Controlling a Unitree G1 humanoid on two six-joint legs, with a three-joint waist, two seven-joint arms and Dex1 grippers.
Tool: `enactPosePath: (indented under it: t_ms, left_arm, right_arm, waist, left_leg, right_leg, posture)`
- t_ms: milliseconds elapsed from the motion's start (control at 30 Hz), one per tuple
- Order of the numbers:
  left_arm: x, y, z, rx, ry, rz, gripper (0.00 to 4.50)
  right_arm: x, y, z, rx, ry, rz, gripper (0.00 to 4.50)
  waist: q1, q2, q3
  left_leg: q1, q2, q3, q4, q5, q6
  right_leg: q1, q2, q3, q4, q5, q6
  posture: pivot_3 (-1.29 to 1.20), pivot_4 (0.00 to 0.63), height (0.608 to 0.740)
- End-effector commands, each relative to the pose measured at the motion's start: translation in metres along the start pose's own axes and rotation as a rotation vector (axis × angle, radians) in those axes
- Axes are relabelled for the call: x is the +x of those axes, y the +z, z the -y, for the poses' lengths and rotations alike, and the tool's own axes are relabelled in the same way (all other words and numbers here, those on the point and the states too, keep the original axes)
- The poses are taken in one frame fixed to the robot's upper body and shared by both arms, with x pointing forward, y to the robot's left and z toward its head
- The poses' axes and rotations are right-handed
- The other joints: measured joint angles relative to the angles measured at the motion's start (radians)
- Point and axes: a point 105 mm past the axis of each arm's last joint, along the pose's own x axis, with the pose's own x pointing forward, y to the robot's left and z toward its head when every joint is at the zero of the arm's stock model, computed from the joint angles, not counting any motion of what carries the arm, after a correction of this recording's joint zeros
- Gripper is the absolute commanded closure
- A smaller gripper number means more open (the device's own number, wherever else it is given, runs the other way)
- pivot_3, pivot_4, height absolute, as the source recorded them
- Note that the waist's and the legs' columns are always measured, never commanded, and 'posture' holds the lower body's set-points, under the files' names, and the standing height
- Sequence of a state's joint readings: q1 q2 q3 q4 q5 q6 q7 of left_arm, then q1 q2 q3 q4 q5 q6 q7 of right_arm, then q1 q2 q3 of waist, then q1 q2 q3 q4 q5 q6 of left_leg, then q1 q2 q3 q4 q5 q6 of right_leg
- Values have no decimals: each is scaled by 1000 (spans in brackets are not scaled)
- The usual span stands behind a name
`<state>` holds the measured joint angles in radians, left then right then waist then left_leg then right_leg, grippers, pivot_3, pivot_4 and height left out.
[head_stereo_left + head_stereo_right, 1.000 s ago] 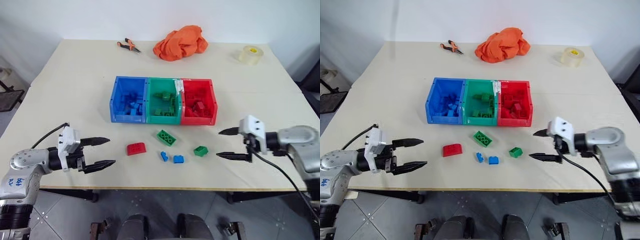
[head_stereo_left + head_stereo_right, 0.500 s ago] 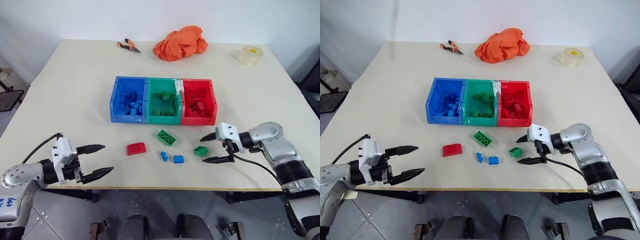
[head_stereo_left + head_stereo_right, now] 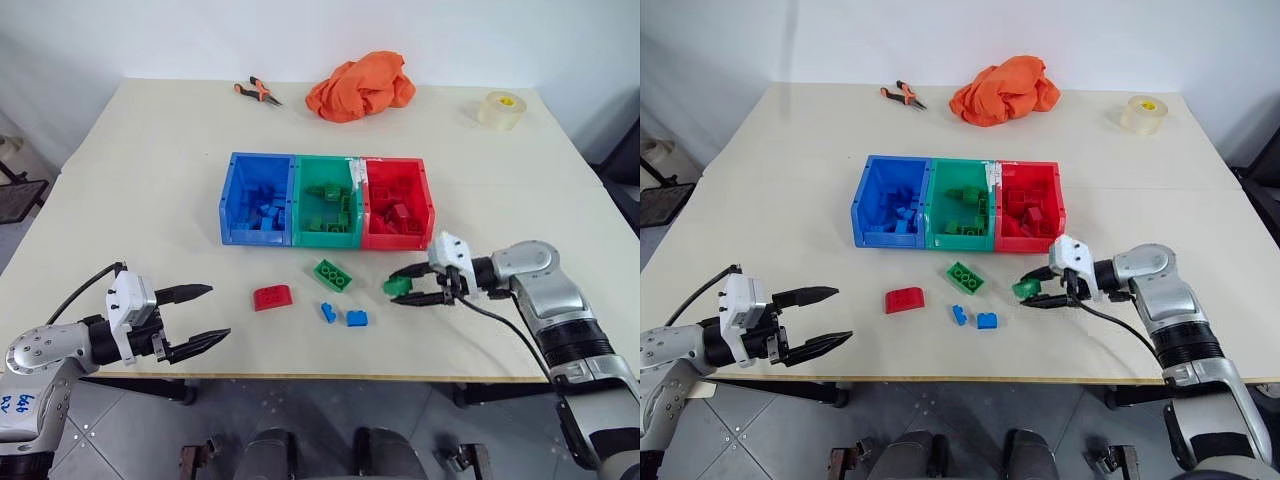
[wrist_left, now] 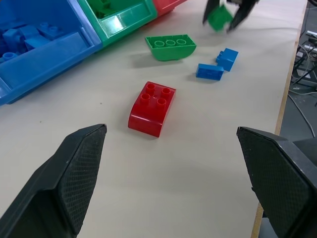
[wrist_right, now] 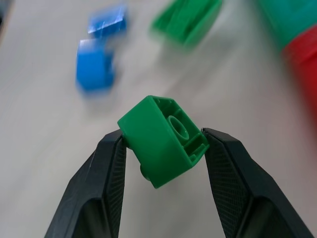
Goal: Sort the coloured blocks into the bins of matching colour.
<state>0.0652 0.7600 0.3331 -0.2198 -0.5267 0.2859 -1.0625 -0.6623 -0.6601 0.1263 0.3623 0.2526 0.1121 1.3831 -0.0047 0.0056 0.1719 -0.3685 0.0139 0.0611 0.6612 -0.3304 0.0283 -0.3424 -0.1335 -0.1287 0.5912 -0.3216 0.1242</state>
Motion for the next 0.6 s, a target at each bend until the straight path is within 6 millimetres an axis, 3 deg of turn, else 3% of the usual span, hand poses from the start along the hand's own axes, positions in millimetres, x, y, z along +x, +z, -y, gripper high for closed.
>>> enactPosePath:
  t_ms: [33,200,333,467,600]
  left_arm:
    - [3,7,-2,23,2,32,0]
    - [6,5,-7,24,8,40,0]
    - [10,5,-8,33,13,55,0]
    - [12,4,-7,39,11,62,0]
    - [12,6,-8,50,16,67,0]
  right_arm:
    - [-1,58,23,-70,-96,140,2533]
    - [31,100,49,-114,-161,250,2533]
    - [68,108,65,-130,-193,254,2533]
    - [92,108,79,-121,-255,228,2533]
    - [100,102,85,-219,-298,142,1228]
  waist:
    - [-3,0,0]
    - [-23,0,0]
    - [-27,0,0]
    - [-26,-1,0]
    - [-26,-1,-1]
  left_leg:
    - [0,0,0,0,0,0]
    - [0,1,0,-1,0,-2]
    - [0,0,0,-1,0,-2]
    - [0,-2,0,0,0,-1]
    - [-1,-2,-1,0,0,-1]
  right_leg:
    - [0,0,0,0,0,0]
    - [-2,1,0,3,0,-1]
    - [-3,2,-1,7,0,-1]
    - [-9,3,0,17,0,-1]
    - [-10,3,0,20,0,-1]
  posture:
    - [0,150,740]
    - [0,150,740]
    - [0,150,740]
    - [0,150,740]
    - [0,150,740]
